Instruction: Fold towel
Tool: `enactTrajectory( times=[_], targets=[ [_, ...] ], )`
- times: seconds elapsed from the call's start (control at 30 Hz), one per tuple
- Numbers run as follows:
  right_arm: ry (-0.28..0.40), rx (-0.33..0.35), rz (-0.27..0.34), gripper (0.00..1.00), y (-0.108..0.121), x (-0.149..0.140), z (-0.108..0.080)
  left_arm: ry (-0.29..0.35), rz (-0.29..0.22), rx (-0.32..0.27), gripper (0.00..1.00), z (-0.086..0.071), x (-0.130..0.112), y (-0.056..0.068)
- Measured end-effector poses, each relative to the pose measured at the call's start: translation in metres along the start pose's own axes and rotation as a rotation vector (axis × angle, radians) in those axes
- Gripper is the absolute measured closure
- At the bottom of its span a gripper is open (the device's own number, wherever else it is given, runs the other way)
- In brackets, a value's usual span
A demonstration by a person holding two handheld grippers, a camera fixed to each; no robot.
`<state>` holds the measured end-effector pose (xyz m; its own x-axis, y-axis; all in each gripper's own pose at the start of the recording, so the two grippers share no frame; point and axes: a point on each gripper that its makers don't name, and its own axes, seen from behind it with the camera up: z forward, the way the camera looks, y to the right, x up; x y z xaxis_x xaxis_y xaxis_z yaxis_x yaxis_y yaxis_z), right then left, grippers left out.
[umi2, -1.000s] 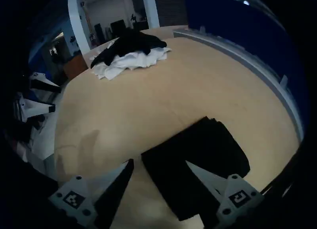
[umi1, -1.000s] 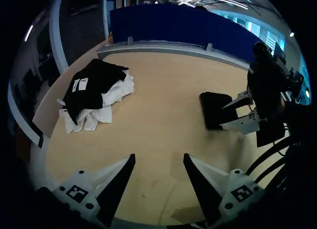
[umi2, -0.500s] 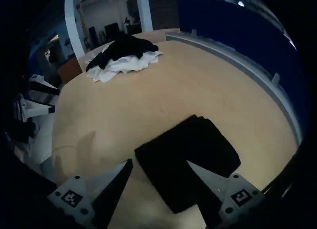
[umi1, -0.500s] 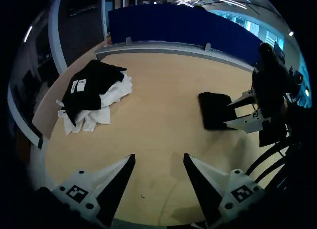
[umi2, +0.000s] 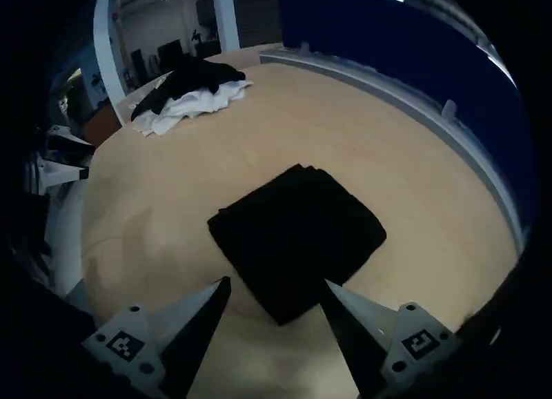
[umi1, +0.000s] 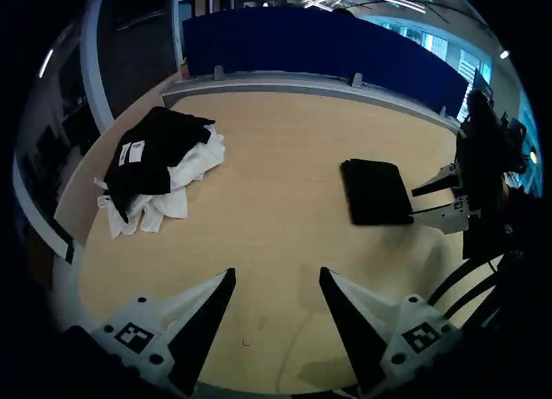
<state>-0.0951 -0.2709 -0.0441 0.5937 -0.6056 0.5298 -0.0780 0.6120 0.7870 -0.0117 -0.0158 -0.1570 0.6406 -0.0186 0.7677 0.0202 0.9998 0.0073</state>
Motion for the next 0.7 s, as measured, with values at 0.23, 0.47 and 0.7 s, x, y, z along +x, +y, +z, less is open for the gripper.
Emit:
enactTrajectory(
  times=[0.23,0.47,0.7],
  targets=[
    [-0.012,-0.037,0.043,0.05,0.01,-0.015,-0.004,-0.001,-0.001,-0.003,0.1,0.002,0.001,0.001],
    [-0.027,-0.05,0.049,0.05,0.009,-0.023,-0.001,0.004,0.001,-0.004,0.1,0.001,0.003,0.001],
    [-0.044,-0.049,0.045,0.14,0.005,-0.034,0.005,0.005,-0.003,-0.006,0.1,0.001,0.003,0.001]
  ],
)
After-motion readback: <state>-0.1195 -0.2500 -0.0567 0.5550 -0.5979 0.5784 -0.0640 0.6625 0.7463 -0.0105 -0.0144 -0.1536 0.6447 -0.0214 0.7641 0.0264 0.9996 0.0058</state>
